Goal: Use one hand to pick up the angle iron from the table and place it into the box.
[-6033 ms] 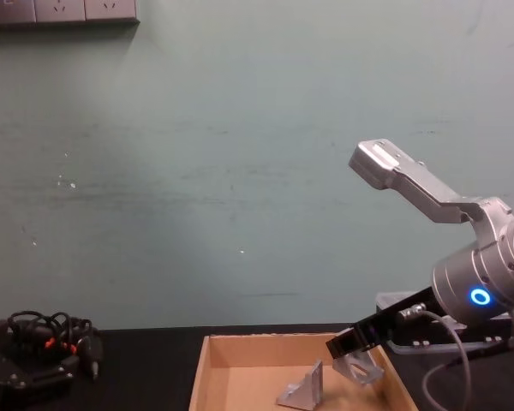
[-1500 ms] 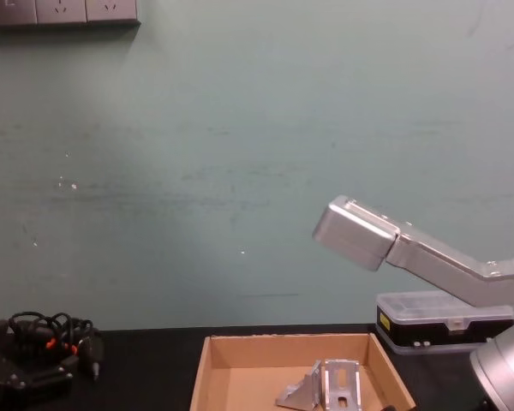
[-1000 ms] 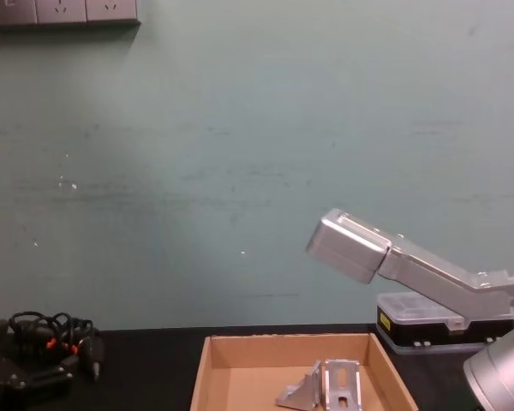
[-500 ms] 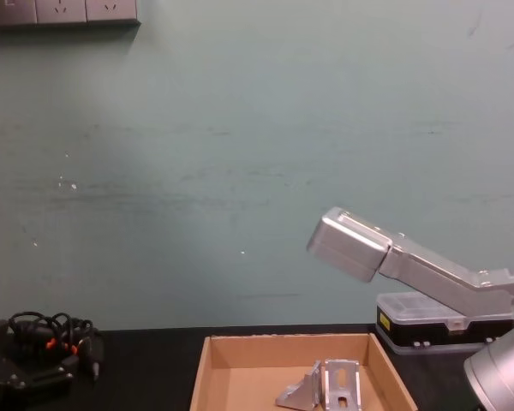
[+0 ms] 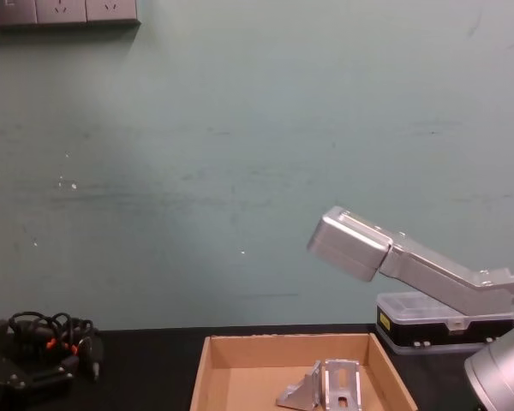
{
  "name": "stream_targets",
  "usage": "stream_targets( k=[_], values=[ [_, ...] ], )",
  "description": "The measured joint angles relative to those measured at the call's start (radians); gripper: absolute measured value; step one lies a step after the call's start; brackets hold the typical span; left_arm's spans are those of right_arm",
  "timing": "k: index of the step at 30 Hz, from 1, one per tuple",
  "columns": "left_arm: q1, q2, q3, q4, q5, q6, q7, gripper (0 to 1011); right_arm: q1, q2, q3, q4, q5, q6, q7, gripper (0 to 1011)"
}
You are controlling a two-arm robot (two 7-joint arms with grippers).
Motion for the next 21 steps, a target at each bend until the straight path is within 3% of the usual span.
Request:
stream_targets(
  k=[15, 21],
  values=[
    [0.0, 0.0, 0.0, 0.0, 0.0, 0.0, 0.0, 1011, 0.004, 0.012, 0.022, -0.04, 0.021, 0.0, -0.006, 451],
    [0.0, 0.0, 0.0, 0.0, 0.0, 0.0, 0.0, 1011, 0.035, -0.009, 0.042, -0.032, 0.032, 0.009, -0.025, 451]
  ],
)
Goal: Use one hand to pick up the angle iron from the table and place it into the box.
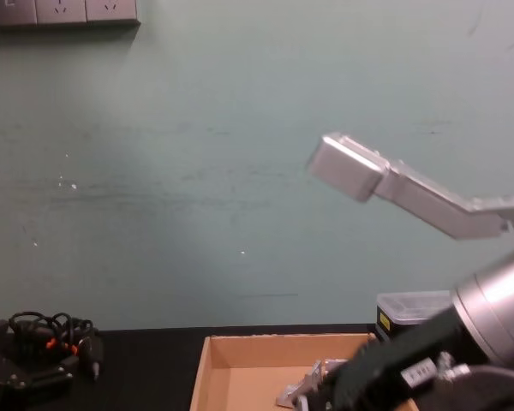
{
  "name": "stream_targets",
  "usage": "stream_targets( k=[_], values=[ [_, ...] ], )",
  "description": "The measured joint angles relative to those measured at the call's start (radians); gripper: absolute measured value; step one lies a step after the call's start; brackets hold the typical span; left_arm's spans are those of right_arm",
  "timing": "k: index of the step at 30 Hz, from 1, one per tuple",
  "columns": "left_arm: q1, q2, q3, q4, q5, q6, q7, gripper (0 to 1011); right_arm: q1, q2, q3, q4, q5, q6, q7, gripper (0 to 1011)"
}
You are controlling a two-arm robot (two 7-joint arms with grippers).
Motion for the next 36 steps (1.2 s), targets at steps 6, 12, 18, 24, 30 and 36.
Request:
stream_targets(
  k=[6, 12, 18, 24, 30, 36],
  values=[
    [0.0, 0.0, 0.0, 0.0, 0.0, 0.0, 0.0, 1011, 0.048, -0.048, 0.007, 0.056, 0.001, 0.018, -0.027, 451],
    [0.0, 0.0, 0.0, 0.0, 0.0, 0.0, 0.0, 1011, 0.106, -0.122, 0.001, 0.161, -0.01, 0.032, -0.049, 451],
    [0.0, 0.0, 0.0, 0.0, 0.0, 0.0, 0.0, 1011, 0.155, -0.194, -0.007, 0.283, -0.033, 0.036, -0.072, 451],
    [0.0, 0.0, 0.0, 0.0, 0.0, 0.0, 0.0, 1011, 0.182, -0.237, -0.013, 0.359, -0.063, 0.035, -0.086, 451],
    [0.0, 0.0, 0.0, 0.0, 0.0, 0.0, 0.0, 1011, 0.191, -0.256, -0.005, 0.401, -0.081, 0.042, -0.097, 451],
    [0.0, 0.0, 0.0, 0.0, 0.0, 0.0, 0.0, 1011, 0.195, -0.268, 0.003, 0.436, -0.098, 0.041, -0.098, 451]
  ],
)
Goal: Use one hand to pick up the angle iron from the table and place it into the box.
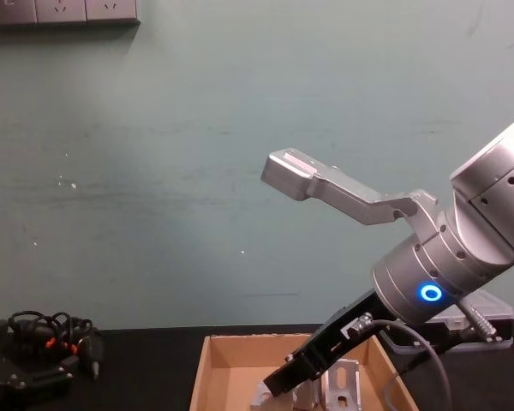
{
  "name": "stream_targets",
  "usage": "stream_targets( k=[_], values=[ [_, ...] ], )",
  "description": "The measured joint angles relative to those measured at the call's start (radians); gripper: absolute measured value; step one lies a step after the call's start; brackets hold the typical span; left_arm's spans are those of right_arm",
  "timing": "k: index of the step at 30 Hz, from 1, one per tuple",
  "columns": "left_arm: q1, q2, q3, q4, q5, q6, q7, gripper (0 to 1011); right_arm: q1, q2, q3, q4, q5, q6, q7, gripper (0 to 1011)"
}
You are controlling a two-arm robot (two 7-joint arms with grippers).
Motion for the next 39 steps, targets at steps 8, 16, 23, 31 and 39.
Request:
stream_targets(
  k=[8, 16, 23, 31, 39],
  values=[
    [0.0, 0.0, 0.0, 0.0, 0.0, 0.0, 0.0, 1012, -0.001, -0.004, 0.004, 0.013, -0.007, -0.002, 0.002, 451],
    [0.0, 0.0, 0.0, 0.0, 0.0, 0.0, 0.0, 1011, -0.002, -0.003, 0.004, 0.009, -0.006, -0.003, 0.003, 458],
    [0.0, 0.0, 0.0, 0.0, 0.0, 0.0, 0.0, 1011, -0.002, -0.003, 0.004, 0.008, -0.005, -0.003, 0.004, 635],
    [0.0, 0.0, 0.0, 0.0, 0.0, 0.0, 0.0, 1011, -0.002, -0.002, 0.003, 0.007, -0.004, -0.003, 0.004, 878],
    [0.0, 0.0, 0.0, 0.0, 0.0, 0.0, 0.0, 1011, -0.003, -0.001, 0.003, 0.006, -0.004, -0.003, 0.003, 1000]
  ],
)
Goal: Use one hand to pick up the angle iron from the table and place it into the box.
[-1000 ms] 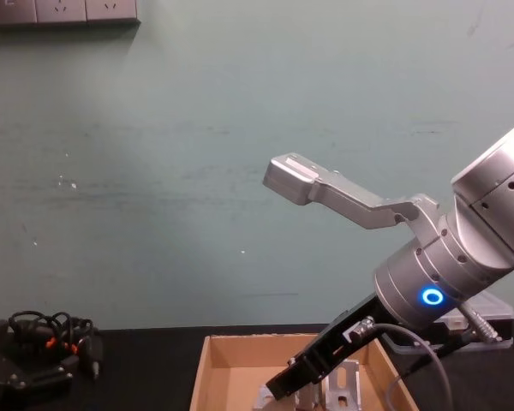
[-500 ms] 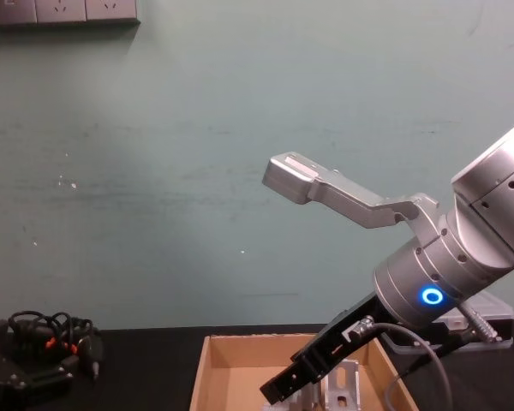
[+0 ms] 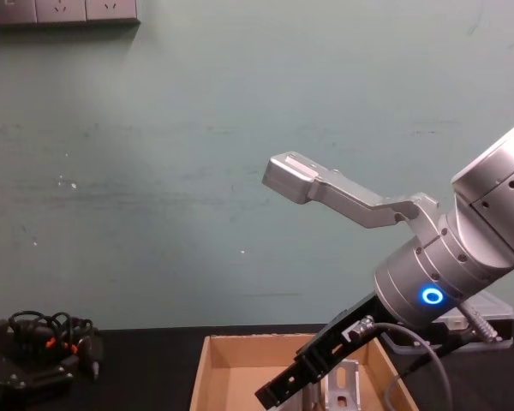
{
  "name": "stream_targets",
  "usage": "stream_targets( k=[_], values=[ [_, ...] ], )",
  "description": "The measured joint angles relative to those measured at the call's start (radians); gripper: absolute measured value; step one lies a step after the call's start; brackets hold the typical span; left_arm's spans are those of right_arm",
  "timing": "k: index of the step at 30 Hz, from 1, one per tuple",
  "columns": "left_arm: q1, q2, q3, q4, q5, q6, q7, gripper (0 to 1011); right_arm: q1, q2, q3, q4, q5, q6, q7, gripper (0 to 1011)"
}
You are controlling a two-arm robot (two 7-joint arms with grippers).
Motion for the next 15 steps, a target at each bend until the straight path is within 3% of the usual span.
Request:
stream_targets(
  k=[6, 15],
  values=[
    [0.0, 0.0, 0.0, 0.0, 0.0, 0.0, 0.0, 1012, -0.001, 0.001, 0.001, -0.002, 0.0, 0.0, 0.0, 1000],
    [0.0, 0.0, 0.0, 0.0, 0.0, 0.0, 0.0, 1011, -0.058, 0.045, 0.062, -0.105, 0.003, -0.01, -0.021, 1000]
  ],
)
